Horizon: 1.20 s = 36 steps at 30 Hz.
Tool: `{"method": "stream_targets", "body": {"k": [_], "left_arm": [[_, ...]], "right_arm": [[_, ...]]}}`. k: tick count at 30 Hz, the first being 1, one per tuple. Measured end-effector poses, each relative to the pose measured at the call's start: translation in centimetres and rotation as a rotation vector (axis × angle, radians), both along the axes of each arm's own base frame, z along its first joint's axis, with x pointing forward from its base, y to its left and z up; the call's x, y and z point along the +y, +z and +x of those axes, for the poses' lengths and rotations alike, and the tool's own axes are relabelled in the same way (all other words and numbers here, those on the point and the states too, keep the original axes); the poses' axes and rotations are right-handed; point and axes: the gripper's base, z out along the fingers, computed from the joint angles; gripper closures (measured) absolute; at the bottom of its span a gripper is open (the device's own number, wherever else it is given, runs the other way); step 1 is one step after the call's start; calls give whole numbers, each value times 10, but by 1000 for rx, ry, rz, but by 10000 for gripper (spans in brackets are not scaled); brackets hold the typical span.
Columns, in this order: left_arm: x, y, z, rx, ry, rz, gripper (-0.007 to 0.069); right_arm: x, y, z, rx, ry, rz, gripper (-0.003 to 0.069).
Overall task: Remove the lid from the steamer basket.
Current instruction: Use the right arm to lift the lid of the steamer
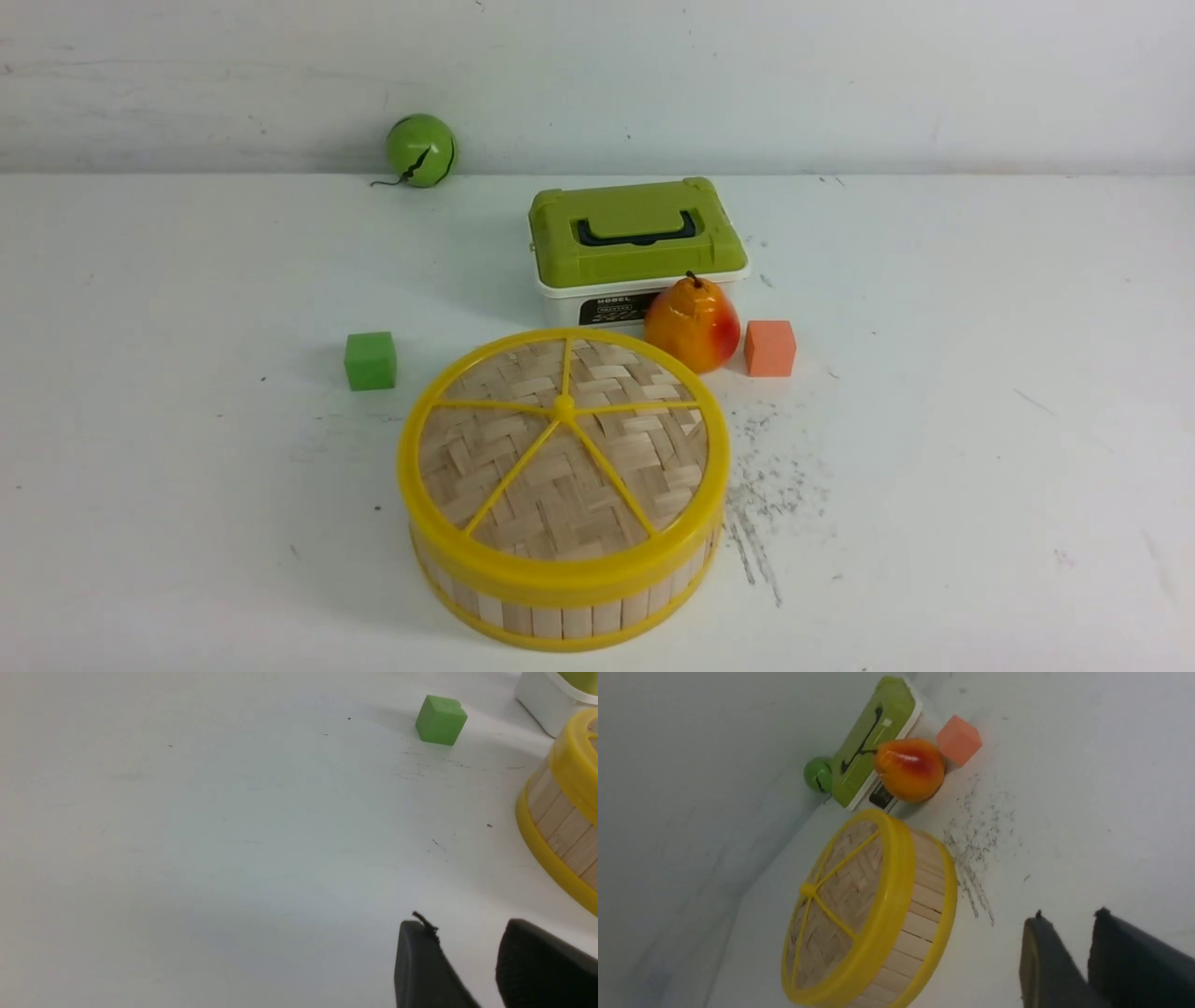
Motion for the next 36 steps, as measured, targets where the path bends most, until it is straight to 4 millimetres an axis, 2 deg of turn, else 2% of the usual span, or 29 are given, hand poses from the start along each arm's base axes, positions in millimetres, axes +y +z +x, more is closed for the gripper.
{"method": "stream_targets", "body": {"k": [1, 2, 3, 4, 5, 6, 7, 8, 9, 10, 14, 17, 18, 19, 20, 22, 23, 28, 29, 31, 33, 36], "left_arm": [[0, 0, 0, -1, 0, 0, 385], [0, 0, 0, -1, 0, 0, 385], [0, 0, 0, -1, 0, 0, 385], [0, 0, 0, -1, 0, 0, 385], [0, 0, 0, -1, 0, 0, 385], [0, 0, 0, -1, 0, 0, 385], [0, 0, 0, -1, 0, 0, 385], [0, 0, 0, -1, 0, 0, 385], [0, 0, 0, -1, 0, 0, 385], [0, 0, 0, -1, 0, 0, 385], [0, 0, 0, -1, 0, 0, 385], [0, 0, 0, -1, 0, 0, 385], [0, 0, 0, -1, 0, 0, 385], [0, 0, 0, -1, 0, 0, 385], [0, 0, 0, -1, 0, 0, 385], [0, 0, 0, -1, 0, 0, 385], [0, 0, 0, -1, 0, 0, 385], [0, 0, 0, -1, 0, 0, 385], [0, 0, 0, -1, 0, 0, 385], [0, 0, 0, -1, 0, 0, 385], [0, 0, 0, -1, 0, 0, 385], [0, 0, 0, -1, 0, 0, 385]], "right_arm": [[3, 30, -2, -56, 56, -127, 535], [4, 43, -1, -70, 86, -202, 561], [4, 45, 0, -56, 99, -221, 568], [5, 63, 2, -72, 130, -286, 594], [8, 92, 12, -53, 221, -441, 658], [8, 94, 13, -44, 240, -462, 662], [11, 118, 23, -36, 330, -574, 678], [12, 129, 28, -40, 370, -623, 679], [12, 131, 29, -32, 386, -634, 679], [16, 155, 43, -22, 495, -732, 679], [26, 186, 73, 34, 676, -860, 673], [38, 193, 100, 117, 794, -934, 671], [41, 196, 102, 114, 804, -938, 671], [48, 197, 112, 144, 839, -962, 670], [60, 195, 128, 188, 882, -1004, 671], [73, 194, 141, 220, 904, -1032, 671], [90, 191, 154, 249, 924, -1066, 669], [147, 173, 187, 319, 976, -1150, 660], [150, 170, 188, 328, 982, -1150, 659], [178, 165, 208, 339, 984, -1142, 638], [191, 158, 221, 358, 987, -1132, 613], [214, 147, 247, 377, 988, -1098, 527]]}}
